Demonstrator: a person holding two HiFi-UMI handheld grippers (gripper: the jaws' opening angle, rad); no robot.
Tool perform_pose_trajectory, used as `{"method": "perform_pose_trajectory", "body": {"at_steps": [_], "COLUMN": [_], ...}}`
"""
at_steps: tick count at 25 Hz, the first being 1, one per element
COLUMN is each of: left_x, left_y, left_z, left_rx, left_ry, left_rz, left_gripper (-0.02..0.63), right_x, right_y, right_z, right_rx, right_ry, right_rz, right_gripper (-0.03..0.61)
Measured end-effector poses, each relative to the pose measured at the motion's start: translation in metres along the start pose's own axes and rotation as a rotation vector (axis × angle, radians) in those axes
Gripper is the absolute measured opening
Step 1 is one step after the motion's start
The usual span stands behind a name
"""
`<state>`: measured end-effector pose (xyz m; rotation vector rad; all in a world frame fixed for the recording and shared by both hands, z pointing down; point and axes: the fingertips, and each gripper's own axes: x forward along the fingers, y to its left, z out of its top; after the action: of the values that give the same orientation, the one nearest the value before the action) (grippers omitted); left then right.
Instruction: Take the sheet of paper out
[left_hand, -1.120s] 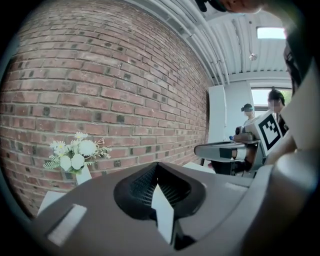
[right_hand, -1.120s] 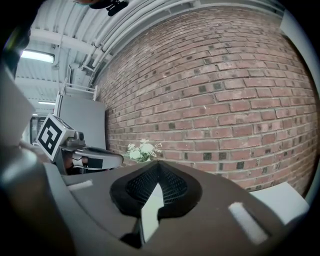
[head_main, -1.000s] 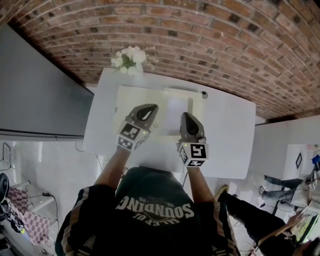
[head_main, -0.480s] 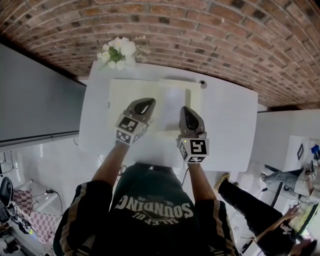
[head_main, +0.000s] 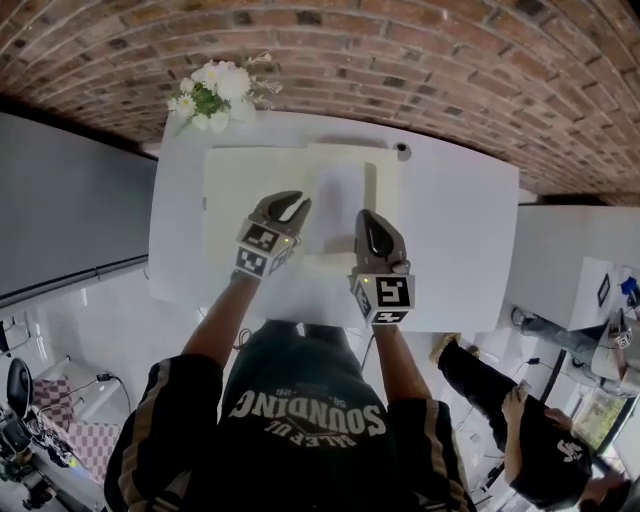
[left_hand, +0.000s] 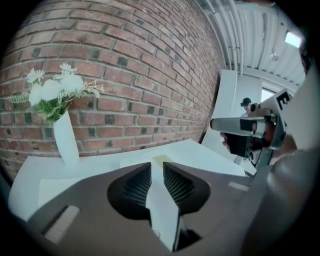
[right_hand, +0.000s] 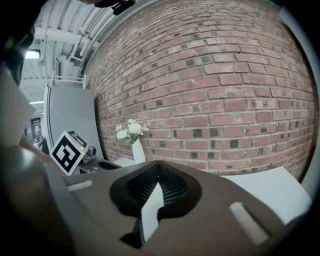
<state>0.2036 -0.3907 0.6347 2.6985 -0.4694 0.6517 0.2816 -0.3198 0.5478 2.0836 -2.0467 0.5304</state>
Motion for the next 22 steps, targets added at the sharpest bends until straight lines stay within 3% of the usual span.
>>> {"method": "perform_pose_trajectory", "body": {"at_steps": [6, 14, 22], "left_x": [0.022, 0.051, 0.073], "left_y": [0.001, 0.004, 0.013], "left_z": [-0.023, -0.062, -0.101], "left_rx": [-0.084, -0.218, -0.286], "left_ry": [0.086, 0.227, 0.339], "left_rz": [-0.007, -0.033, -0.015], "left_gripper": [0.120, 0.123, 0.129], "right_x": [0.002, 0.003, 0.002], "right_y": [-0.005, -0.013, -0.019], "right_z": [-0.012, -0.026, -0.035], "right_rx": [0.017, 0.032, 0.052], "right_ry": [0.023, 0.054, 0.074], "right_rz": [-0.004, -0.012, -0.020], "right_gripper": [-0.003, -0.003, -0.003]}}
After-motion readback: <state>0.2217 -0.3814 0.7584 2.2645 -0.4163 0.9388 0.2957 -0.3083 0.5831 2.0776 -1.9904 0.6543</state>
